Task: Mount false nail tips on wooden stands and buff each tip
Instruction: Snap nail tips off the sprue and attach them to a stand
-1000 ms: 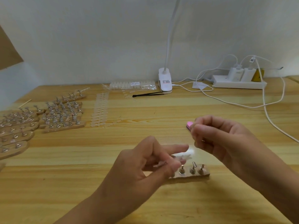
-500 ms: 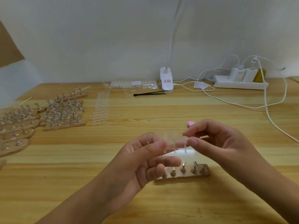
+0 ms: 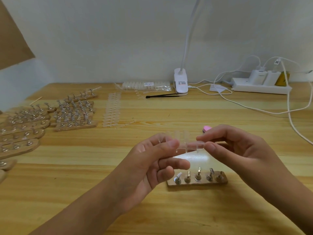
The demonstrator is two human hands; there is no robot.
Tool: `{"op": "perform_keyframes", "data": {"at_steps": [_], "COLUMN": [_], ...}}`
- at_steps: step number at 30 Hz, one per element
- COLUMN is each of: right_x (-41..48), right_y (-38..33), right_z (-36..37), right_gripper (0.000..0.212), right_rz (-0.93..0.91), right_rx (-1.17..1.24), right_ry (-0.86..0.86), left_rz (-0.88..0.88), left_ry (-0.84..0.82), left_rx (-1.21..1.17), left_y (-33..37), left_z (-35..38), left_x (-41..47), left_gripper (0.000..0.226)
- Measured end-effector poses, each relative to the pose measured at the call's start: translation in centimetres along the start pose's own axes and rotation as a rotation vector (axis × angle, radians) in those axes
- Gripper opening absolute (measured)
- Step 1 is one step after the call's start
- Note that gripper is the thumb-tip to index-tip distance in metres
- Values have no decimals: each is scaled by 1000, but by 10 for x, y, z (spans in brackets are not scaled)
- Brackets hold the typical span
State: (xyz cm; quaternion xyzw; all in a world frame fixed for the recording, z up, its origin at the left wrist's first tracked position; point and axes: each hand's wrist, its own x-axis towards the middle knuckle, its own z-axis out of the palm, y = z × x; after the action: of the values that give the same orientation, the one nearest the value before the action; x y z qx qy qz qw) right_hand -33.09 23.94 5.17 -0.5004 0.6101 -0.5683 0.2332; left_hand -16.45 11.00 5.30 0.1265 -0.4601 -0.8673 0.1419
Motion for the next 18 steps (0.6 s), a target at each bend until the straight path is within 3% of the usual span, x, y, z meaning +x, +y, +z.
{"op": "perform_keyframes", "data": {"at_steps": [4, 7, 11, 14, 18], "right_x": [-1, -3, -5, -7, -7], "right_y": [5, 11, 20, 29, 35], "right_z": [2, 4, 11, 21, 28], "right_gripper": [26, 22, 21, 22, 20], "right_rz": [-48, -154, -247, -229, -268], "right_rx": [-39, -138, -351, -430, -546], "right_ry": [18, 70, -5, -88, -123], "left_rz": [-37, -39, -22, -56, -100], "left_ry": [20, 116, 258, 358, 407], "left_rx": [8, 23, -217, -443, -484], "left_y": [-2, -5, -3, -1, -4], "left_z": [-5, -12, -19, -28, -31], "left_x": [2, 5, 11, 15, 17], "left_gripper": [11, 28, 50, 41, 22]}}
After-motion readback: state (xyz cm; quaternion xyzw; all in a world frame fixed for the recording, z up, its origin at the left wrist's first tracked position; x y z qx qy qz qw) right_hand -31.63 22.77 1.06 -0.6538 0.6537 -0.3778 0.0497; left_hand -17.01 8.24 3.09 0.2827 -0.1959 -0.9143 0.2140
